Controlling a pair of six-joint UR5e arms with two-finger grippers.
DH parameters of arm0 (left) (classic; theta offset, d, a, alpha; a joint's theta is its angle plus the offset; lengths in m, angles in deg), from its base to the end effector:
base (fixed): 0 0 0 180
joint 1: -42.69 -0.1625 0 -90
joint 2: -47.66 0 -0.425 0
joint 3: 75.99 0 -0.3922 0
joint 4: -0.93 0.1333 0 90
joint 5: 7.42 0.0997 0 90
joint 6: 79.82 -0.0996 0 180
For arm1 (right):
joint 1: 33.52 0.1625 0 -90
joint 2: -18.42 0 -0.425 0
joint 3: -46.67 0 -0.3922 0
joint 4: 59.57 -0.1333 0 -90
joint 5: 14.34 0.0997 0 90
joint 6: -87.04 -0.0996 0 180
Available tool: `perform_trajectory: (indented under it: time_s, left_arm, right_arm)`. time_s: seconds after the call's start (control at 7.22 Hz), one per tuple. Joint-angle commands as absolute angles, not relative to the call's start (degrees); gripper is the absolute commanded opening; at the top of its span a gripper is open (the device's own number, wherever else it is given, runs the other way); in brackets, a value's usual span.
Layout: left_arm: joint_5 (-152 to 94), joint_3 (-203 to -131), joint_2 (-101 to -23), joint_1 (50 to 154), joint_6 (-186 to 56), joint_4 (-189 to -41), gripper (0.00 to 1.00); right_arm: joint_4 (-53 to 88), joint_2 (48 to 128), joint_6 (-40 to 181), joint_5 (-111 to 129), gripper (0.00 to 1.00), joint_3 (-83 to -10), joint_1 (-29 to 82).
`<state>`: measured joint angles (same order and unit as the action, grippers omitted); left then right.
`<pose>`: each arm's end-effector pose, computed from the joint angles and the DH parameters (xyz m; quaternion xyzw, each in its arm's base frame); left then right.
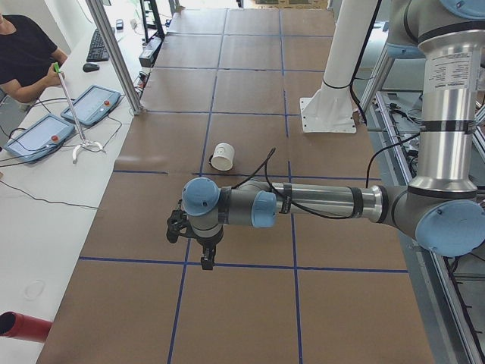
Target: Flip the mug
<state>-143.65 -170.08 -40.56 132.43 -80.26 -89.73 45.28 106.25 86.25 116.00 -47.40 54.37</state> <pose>-0.0592 -0.4821 0.6351 0.0245 0.3924 0.0158 0.9193 0.0506 -0.4954 0.6346 -0.0791 -0.3419 0.0151 0.9363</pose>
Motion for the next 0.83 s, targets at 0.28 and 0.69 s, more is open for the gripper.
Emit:
perform_trajectory:
  time_s: [0.28,0.69]
  left_arm:
    - [-144.26,-169.60,-44.51,132.25,-79.64,-90.56,1.00]
    - [-144.53,-169.59,-46.74,129.63,-79.55,-102.38,1.00]
  right_arm:
    - [45.28,106.23,86.25,116.00,1.00,-47.37,54.37]
    - [45.28,106.23,86.25,116.00,1.00,-47.46,54.37]
